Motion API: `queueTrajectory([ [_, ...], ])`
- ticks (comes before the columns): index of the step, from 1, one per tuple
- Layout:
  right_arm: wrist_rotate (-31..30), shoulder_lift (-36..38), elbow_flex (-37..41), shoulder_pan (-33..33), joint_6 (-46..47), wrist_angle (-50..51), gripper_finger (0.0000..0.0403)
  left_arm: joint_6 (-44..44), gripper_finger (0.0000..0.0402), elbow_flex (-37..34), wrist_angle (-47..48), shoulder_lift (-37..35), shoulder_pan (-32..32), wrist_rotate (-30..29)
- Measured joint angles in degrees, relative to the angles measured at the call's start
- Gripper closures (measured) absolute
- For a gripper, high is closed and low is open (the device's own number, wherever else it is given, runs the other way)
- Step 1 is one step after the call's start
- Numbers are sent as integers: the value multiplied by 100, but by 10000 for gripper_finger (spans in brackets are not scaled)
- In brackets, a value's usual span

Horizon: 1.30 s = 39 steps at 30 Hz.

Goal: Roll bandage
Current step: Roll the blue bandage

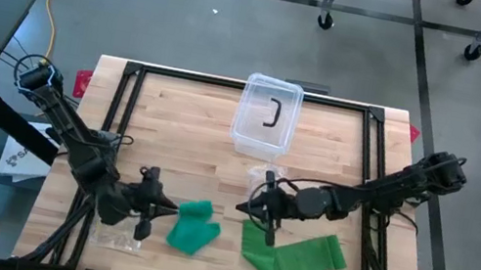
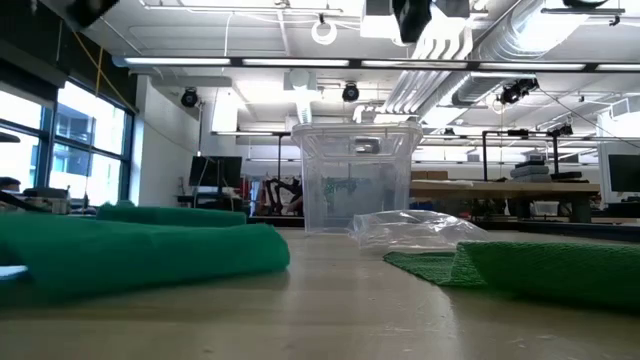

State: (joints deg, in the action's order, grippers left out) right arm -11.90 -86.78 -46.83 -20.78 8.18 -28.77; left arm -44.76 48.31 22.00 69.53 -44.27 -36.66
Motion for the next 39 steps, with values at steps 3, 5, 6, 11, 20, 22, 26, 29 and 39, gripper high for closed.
queueTrajectory([
  [3,181,-159,2,161,266,316,402,-798,343,0,624,276,-34,236],
  [5,271,-343,2,283,431,364,399,-1136,334,-2,845,525,-38,348],
  [6,307,-451,4,351,504,377,396,-1287,329,-4,894,640,-38,356],
  [11,607,-986,7,744,685,362,361,-2025,319,-4,1230,1189,-4,302],
  [20,1256,-1851,-588,1203,686,590,354,-3620,356,-1170,600,1010,0,6],
  [22,1258,-2002,-767,1251,619,895,368,-3897,361,-1808,-366,895,0,-88],
  [26,1259,-2094,-995,1257,589,1248,393,-4176,354,-2999,-3193,978,15,-324],
  [29,1264,-2101,-1012,1230,589,1370,401,-4149,332,-3579,-4903,1163,36,-463],
  [39,1281,-2103,-1012,1214,633,1357,401,-4154,276,-3459,-5632,1703,321,-509],
])
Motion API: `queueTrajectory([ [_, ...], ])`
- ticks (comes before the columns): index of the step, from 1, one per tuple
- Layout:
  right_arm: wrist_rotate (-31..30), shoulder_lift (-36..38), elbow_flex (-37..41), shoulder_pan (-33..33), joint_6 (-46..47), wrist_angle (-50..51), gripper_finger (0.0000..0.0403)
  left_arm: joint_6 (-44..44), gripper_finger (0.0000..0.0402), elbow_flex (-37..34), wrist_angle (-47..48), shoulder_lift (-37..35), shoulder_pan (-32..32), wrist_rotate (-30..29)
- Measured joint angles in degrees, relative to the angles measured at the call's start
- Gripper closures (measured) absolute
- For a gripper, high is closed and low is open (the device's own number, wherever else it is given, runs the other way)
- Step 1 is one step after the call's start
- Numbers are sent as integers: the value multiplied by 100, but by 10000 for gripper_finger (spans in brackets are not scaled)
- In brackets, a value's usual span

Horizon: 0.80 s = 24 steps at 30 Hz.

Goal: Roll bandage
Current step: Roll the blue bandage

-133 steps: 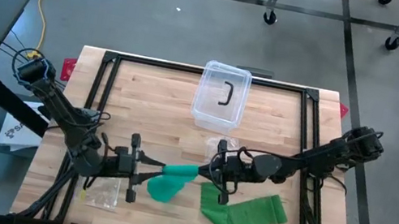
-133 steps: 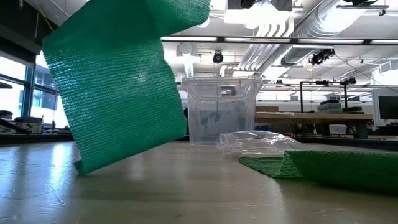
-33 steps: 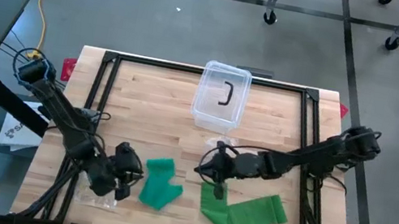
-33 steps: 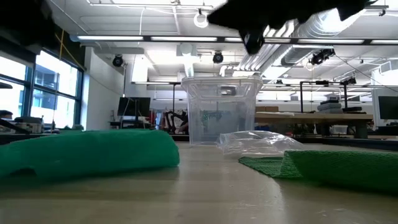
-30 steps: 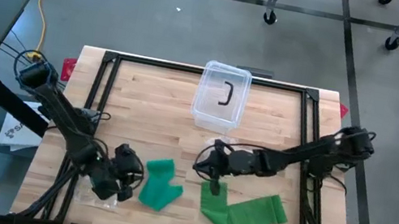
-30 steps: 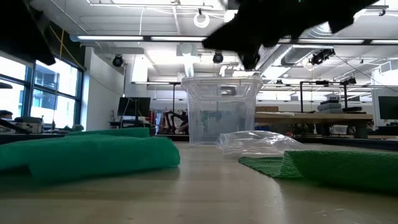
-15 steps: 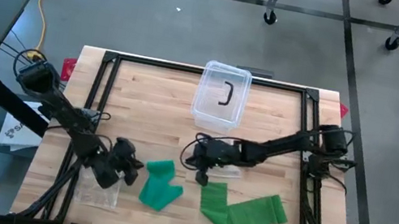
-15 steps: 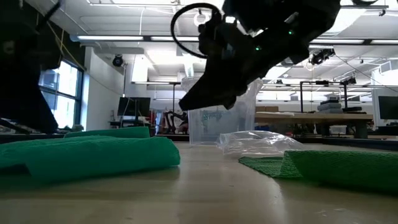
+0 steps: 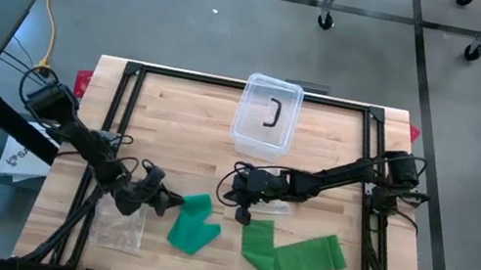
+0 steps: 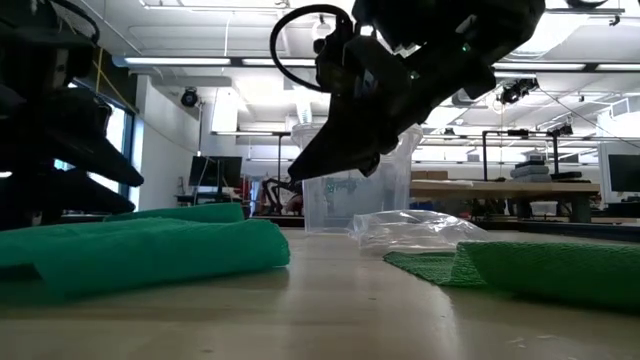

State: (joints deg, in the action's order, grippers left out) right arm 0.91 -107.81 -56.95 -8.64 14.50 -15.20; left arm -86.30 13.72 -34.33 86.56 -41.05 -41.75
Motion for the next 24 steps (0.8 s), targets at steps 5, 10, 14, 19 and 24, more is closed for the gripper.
queueTrajectory([
  [5,109,0,2,-2,0,86,401,160,278,16,101,-272,-10,541],
  [10,110,0,2,-2,-40,86,401,191,295,24,378,-769,-70,439],
  [14,111,0,2,-2,-42,83,401,62,314,59,762,-958,-75,602],
  [19,111,0,2,-2,-42,85,401,-219,337,492,1959,-1046,-86,888],
  [24,111,0,2,-2,-59,80,401,-815,353,902,3238,-1070,-190,1005],
])
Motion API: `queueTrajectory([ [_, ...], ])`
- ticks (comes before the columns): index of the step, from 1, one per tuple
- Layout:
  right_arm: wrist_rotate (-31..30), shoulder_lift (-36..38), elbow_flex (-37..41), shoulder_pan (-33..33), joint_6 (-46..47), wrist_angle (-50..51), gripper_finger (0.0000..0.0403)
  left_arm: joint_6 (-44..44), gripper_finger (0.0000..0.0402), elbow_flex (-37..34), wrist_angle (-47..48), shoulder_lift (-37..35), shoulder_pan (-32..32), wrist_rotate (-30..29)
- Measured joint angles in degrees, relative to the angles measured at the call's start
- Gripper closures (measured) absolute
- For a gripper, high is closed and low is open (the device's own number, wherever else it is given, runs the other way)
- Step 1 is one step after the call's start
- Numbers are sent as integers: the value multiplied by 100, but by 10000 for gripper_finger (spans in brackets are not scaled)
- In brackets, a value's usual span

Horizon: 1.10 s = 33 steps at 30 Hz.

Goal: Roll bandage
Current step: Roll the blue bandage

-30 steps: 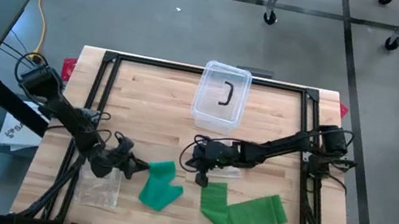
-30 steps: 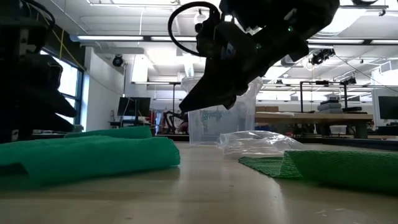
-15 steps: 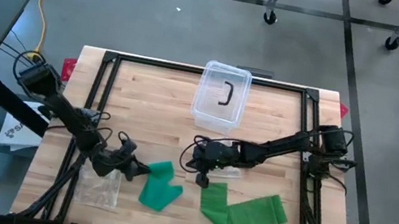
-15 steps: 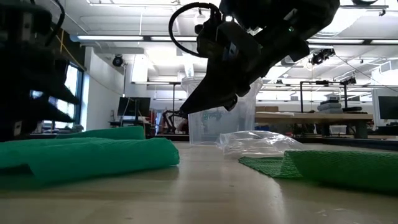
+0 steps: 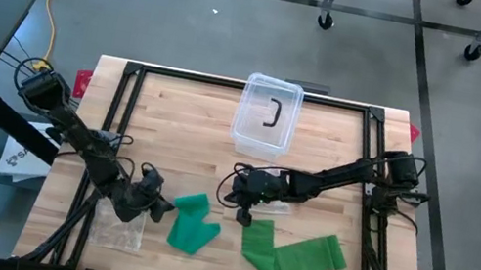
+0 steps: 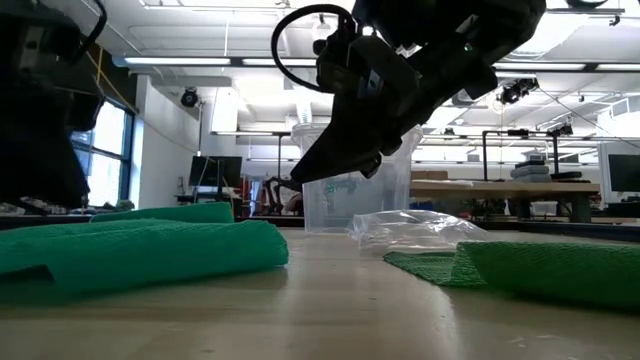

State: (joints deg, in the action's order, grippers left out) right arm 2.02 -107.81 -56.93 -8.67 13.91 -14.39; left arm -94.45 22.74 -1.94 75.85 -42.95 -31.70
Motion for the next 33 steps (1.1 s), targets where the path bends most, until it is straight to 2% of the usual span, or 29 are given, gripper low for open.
queueTrajectory([
  [5,-2,2,0,0,9,-2,401,-303,341,-68,75,0,4,-301],
  [9,0,2,1,0,0,-2,401,-579,301,-178,-121,6,19,-424],
  [14,0,2,2,0,-48,-2,401,-1144,247,-404,-275,148,19,-253],
  [18,-1,2,2,-6,-94,-2,401,-1184,227,-461,-776,307,45,-445],
  [27,0,2,4,-7,-155,-4,401,-1012,245,-441,-1577,824,350,-396],
  [33,0,2,4,-11,-155,-4,401,-690,284,-446,-1676,903,594,-372],
])
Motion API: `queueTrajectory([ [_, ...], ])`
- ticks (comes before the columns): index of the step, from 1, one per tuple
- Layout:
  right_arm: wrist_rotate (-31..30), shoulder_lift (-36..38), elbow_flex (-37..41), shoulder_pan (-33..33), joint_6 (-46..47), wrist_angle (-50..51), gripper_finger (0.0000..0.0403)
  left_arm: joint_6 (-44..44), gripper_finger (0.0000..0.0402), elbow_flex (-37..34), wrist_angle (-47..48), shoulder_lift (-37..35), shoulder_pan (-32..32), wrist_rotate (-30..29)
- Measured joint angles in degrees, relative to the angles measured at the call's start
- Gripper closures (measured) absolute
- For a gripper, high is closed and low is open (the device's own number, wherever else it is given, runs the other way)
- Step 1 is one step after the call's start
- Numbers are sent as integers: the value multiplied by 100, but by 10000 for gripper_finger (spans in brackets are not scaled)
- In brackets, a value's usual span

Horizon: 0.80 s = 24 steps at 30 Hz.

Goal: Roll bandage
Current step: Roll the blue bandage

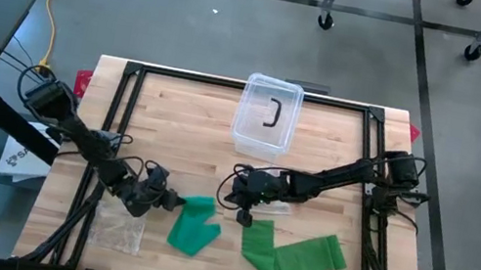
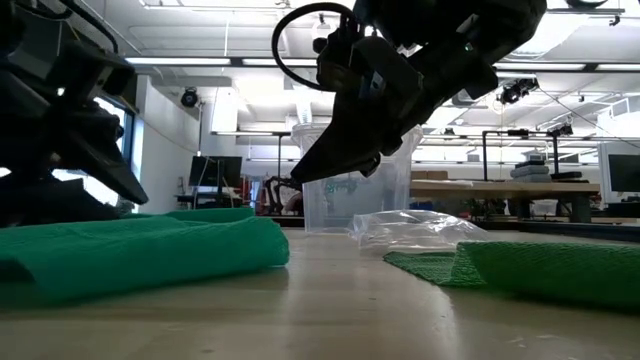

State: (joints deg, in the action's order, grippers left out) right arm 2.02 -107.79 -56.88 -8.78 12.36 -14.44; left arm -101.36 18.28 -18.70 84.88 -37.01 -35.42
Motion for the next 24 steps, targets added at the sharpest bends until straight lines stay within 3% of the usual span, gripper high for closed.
queueTrajectory([
  [10,5,0,0,-2,119,2,401,533,349,-13,-74,13,206,70],
  [24,558,-808,4,-2,411,-491,401,714,365,-15,-67,13,304,6],
])
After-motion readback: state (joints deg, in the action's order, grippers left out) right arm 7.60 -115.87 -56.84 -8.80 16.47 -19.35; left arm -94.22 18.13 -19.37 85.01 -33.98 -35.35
